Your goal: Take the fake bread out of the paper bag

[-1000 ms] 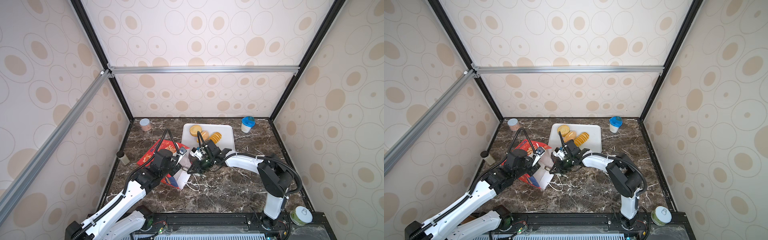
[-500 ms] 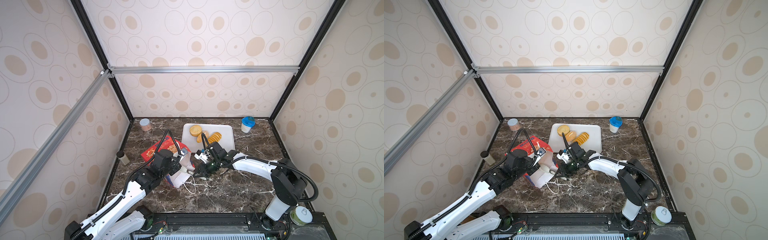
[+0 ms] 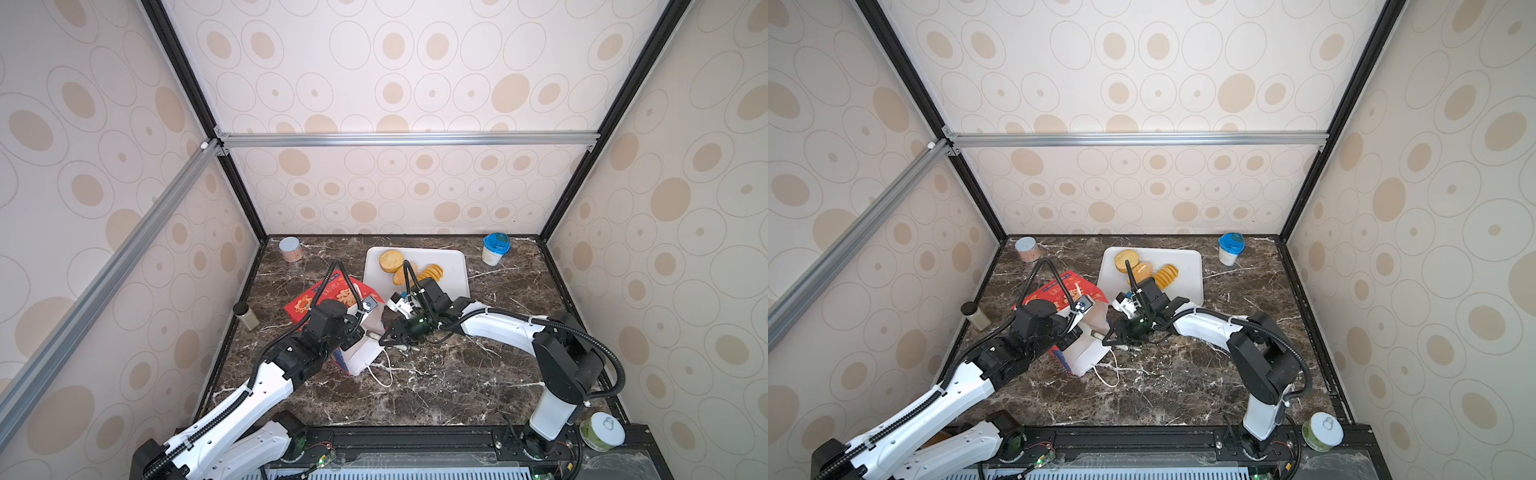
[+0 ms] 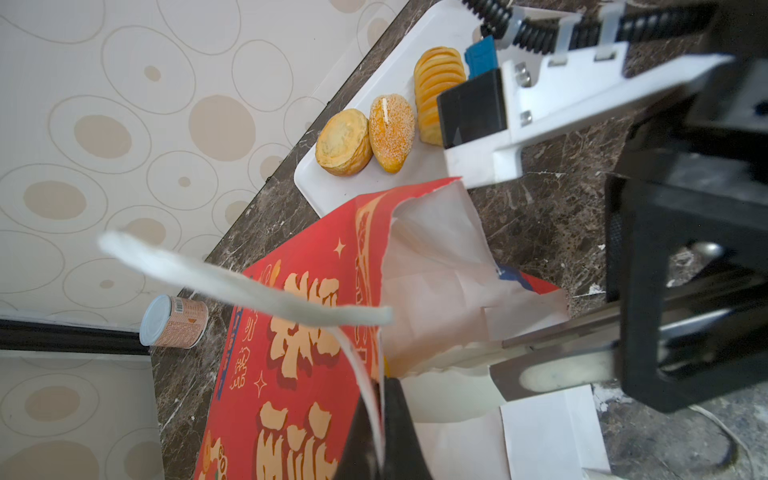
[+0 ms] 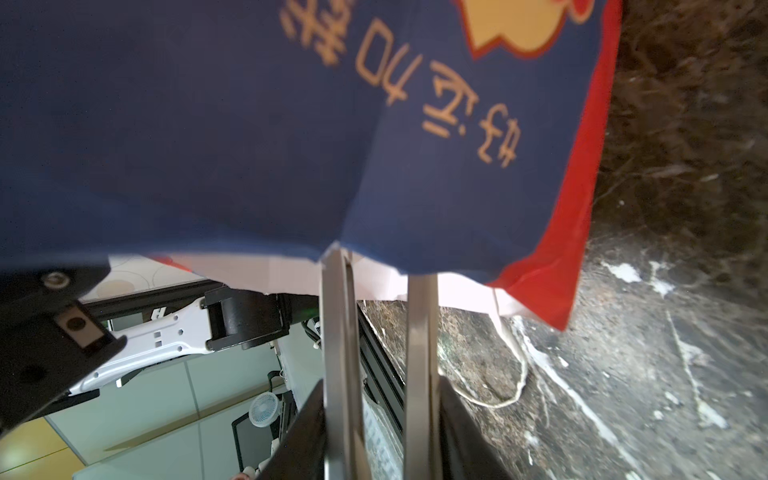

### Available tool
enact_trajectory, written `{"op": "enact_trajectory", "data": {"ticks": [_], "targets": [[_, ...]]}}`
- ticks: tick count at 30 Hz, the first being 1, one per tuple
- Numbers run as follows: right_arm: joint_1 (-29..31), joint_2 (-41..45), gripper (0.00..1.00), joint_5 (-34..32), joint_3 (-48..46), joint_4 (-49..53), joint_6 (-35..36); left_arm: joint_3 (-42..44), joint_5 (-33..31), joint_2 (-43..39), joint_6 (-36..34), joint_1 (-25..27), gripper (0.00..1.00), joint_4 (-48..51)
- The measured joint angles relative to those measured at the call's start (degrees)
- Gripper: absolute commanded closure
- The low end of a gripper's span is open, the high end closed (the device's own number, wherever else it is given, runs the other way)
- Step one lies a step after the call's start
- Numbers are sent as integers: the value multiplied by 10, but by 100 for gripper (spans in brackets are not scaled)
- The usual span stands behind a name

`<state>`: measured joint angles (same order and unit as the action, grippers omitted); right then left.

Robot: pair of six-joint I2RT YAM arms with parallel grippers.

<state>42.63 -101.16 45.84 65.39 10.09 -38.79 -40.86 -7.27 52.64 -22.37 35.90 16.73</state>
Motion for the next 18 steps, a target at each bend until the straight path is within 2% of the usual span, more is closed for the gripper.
{"op": "enact_trajectory", "data": {"ticks": [7, 8, 9, 18], "targets": [[-12, -57, 57, 9, 59, 17, -6, 15, 10, -4, 0, 0, 100, -20], [-12, -64, 50, 9, 68, 24, -6, 18, 12, -5, 0, 0, 100, -24], [-13, -72, 48, 9, 79, 33, -7, 22, 14, -5, 0, 0, 100, -30], [-13, -118, 48, -1, 172, 133, 22, 46, 24, -12, 0, 0, 100, -64]]}}
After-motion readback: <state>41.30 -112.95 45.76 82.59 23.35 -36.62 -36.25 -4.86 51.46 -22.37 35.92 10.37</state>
